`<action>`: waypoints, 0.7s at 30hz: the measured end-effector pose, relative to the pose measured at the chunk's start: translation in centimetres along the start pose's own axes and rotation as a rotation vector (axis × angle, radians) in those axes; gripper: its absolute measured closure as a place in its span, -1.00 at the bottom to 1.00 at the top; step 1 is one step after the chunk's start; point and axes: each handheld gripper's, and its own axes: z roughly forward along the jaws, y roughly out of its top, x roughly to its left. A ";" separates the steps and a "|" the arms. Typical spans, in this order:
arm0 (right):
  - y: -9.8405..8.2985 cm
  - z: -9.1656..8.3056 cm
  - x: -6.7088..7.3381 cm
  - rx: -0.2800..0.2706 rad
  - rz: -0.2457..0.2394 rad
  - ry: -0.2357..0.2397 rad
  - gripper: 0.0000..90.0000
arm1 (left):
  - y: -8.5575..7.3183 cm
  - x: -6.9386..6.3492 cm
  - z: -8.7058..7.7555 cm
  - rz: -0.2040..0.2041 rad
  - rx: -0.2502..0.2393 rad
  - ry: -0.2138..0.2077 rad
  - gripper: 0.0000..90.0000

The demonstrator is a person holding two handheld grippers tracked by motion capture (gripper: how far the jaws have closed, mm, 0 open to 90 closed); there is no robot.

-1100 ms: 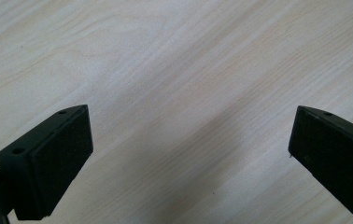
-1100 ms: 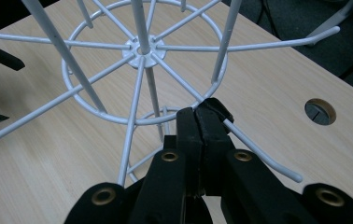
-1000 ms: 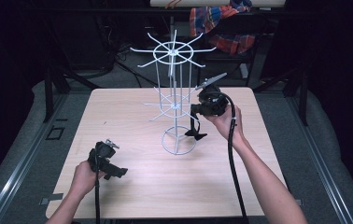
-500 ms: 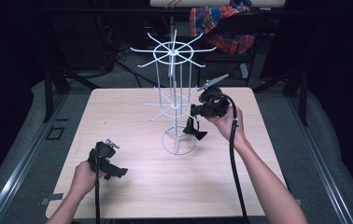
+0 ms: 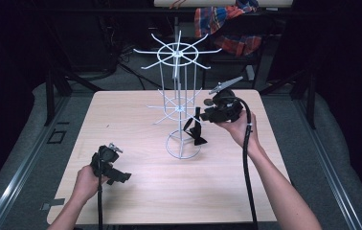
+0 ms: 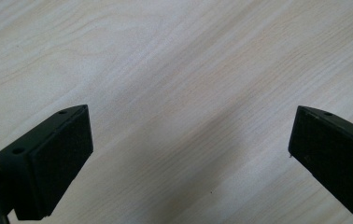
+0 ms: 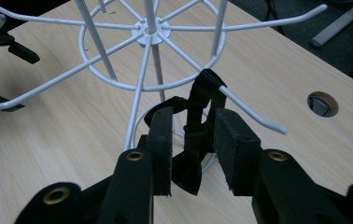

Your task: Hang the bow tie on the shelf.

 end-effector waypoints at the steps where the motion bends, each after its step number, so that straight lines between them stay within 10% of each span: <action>1: -0.2 -0.2 -0.1 -0.007 0.006 0.001 0.40 | 0.0 0.0 0.0 -0.001 0.000 0.000 -1.00; 21: -5.0 -3.7 -1.1 0.071 0.029 0.003 -0.36 | 0.1 -0.1 0.2 -0.001 0.006 0.002 -1.00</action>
